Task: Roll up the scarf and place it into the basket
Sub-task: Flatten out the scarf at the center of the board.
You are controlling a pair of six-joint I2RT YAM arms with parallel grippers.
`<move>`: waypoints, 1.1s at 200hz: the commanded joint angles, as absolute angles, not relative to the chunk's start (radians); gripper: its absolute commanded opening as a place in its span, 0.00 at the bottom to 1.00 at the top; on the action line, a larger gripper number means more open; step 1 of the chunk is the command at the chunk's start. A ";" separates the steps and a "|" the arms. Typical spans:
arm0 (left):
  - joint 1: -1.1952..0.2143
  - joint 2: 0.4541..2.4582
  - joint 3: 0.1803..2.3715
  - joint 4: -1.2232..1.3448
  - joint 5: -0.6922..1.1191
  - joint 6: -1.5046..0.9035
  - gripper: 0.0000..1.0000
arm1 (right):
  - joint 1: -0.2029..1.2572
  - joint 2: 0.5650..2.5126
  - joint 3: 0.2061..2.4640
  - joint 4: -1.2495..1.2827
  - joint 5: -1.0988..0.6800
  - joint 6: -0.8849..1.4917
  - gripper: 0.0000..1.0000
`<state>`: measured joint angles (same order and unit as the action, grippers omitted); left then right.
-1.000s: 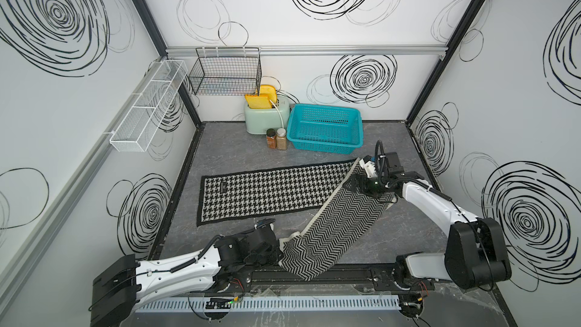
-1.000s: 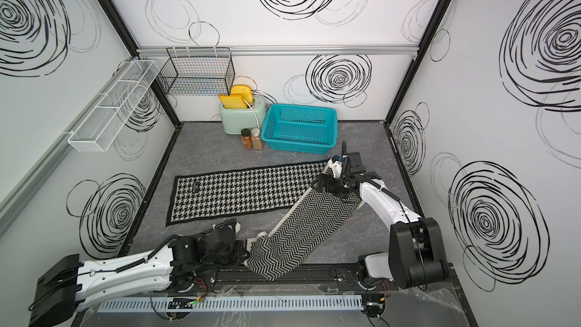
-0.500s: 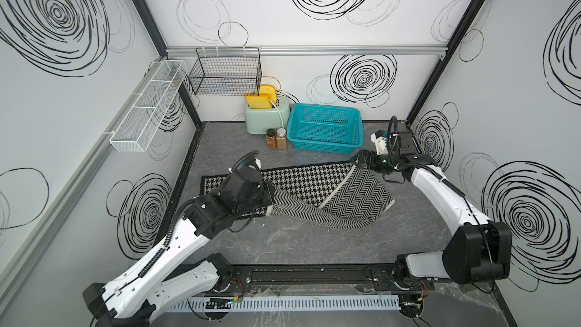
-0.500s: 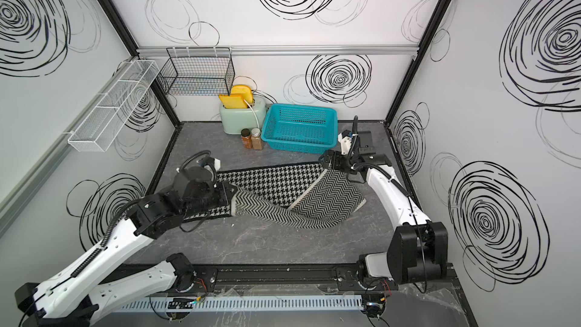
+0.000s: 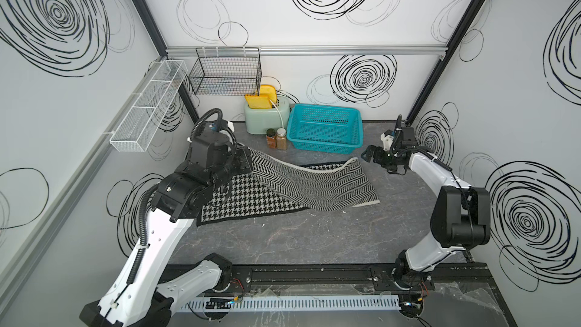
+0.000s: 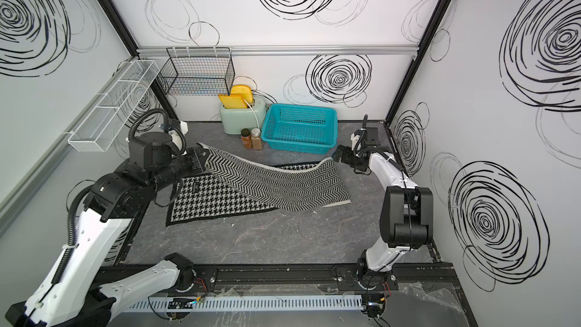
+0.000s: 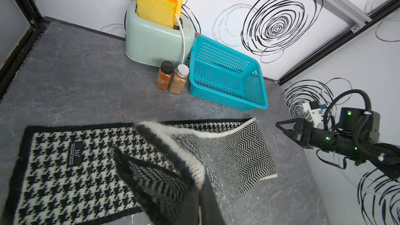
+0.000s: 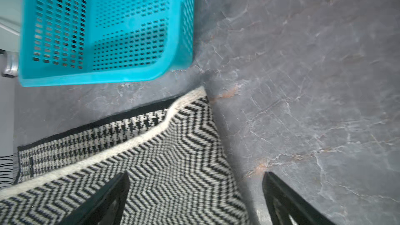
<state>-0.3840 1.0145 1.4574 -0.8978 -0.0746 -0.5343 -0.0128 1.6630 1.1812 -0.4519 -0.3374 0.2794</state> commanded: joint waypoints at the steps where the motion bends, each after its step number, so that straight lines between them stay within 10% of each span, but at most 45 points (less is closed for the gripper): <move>1: -0.336 0.984 1.482 -0.930 -0.038 -0.471 0.00 | -0.006 1.699 1.186 -0.391 -0.362 0.242 0.99; 220: -0.095 1.090 1.612 -0.897 0.071 -0.414 0.00 | 0.096 1.850 1.099 -0.339 -0.471 0.252 0.94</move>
